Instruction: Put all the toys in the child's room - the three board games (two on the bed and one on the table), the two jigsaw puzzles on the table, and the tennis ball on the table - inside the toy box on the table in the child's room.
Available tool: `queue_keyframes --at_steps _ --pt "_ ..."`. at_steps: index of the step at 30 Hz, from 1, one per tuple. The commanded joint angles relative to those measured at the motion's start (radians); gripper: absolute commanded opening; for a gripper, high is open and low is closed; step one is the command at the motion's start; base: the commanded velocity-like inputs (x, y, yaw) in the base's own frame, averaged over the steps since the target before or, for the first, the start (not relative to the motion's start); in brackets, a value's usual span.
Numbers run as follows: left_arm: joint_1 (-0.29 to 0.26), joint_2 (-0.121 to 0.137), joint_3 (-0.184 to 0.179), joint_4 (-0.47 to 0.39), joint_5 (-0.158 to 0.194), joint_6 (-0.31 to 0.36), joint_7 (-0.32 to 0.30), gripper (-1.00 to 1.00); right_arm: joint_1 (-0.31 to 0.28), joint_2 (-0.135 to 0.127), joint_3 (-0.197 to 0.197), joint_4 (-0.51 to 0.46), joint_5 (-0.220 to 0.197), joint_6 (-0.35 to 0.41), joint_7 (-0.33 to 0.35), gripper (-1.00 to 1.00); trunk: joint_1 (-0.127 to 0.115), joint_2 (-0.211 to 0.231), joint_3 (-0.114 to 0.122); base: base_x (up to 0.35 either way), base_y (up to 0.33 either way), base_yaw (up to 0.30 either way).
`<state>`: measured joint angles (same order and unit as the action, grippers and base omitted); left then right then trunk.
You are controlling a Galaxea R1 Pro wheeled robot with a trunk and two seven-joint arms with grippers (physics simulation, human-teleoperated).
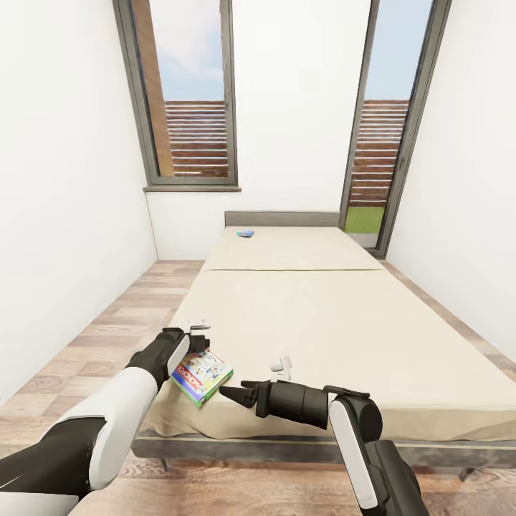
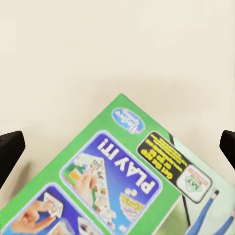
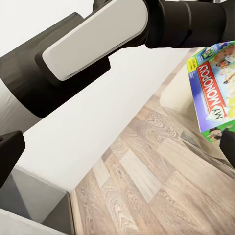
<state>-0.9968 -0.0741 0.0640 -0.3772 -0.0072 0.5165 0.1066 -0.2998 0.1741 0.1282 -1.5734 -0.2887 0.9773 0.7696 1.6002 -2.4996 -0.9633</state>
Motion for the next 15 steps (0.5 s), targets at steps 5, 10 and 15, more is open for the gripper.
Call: queue_keyframes --at_steps 5,10,15 --pt "0.000 -0.001 0.007 -0.002 0.000 0.005 0.002 1.00 0.000 0.000 -0.001 0.000 0.002 0.004 -0.010 1.00 0.000 0.000 -0.001 -0.069 0.000 0.000" --pt "0.000 -0.001 0.007 -0.002 0.000 0.005 0.002 1.00 0.001 0.000 0.000 0.000 0.002 0.005 -0.024 1.00 0.000 0.000 -0.001 -0.042 0.000 0.000" --pt "0.000 -0.001 0.007 -0.002 0.000 0.005 0.002 1.00 0.001 0.000 0.001 0.000 0.002 0.005 -0.028 1.00 0.000 0.000 -0.001 -0.009 0.000 0.000"
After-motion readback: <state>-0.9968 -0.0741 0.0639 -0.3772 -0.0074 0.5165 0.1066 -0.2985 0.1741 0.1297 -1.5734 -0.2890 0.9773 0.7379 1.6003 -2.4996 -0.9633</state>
